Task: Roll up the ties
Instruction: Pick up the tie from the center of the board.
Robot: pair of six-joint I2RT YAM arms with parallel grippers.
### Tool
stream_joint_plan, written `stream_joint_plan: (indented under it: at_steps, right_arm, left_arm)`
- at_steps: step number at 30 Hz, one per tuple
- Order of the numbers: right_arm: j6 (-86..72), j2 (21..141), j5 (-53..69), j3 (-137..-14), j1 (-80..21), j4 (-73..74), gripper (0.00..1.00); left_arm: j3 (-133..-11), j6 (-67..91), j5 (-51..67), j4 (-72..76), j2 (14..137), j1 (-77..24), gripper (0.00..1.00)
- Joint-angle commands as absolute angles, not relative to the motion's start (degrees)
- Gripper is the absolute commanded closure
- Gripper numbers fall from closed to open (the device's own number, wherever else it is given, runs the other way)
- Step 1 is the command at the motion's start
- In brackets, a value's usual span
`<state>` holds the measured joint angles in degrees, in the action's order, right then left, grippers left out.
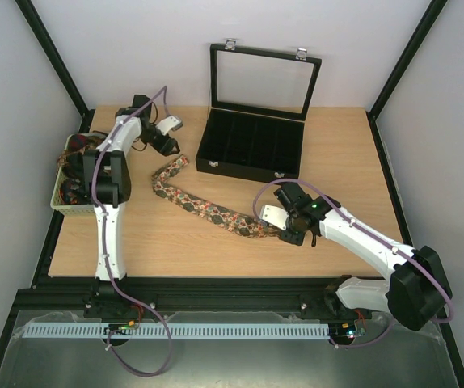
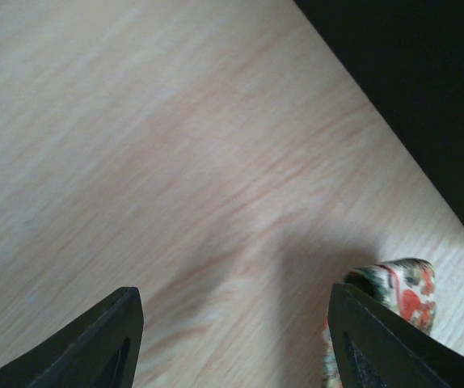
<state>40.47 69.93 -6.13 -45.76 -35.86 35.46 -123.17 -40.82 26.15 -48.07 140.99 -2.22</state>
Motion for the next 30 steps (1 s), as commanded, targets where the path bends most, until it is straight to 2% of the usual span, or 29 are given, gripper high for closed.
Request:
stream_joint_plan:
  at_steps: [1,4,9,14,19,24,28,30]
  right_arm:
    - [40.2,69.2,-7.8,-45.1,-35.7,38.7,0.99]
    - [40.0,69.1,-7.8,-45.0,-35.7,38.4,0.99]
    - [39.7,69.6,-7.1,-45.0,-35.7,38.5,0.99]
    - [39.7,69.9,-7.2,-45.2,-35.7,38.8,0.99]
    - [39.4,70.0,-7.3,-44.6,-35.7,38.8,0.99]
    - [39.3,69.7,-9.5,-42.4,-35.7,37.6,0.99]
    - [39.9,67.2,-13.3,-40.3,-35.2,38.3,0.99]
    - [41.5,64.5,-15.3,-38.7,-33.6,38.8,0.99]
  left_arm:
    - [-127.5,-33.7,30.7,-45.9,139.7,0.0,0.34]
    - [-128.8,-34.5,33.9,-50.5,139.7,-1.6,0.31]
    - [-128.7,-38.2,31.3,-57.5,142.9,-4.7,0.32]
    - [-128.9,-36.5,29.9,-56.3,144.8,-4.6,0.33]
    - [-129.0,-36.3,28.7,-57.7,146.8,-4.6,0.40]
    - [-128.8,-34.8,27.0,-60.5,147.1,-3.7,0.61]
    - [-128.6,-26.1,31.4,-56.8,143.3,-0.2,0.92]
    - [-128.6,-22.3,34.5,-55.3,140.9,1.6,0.97]
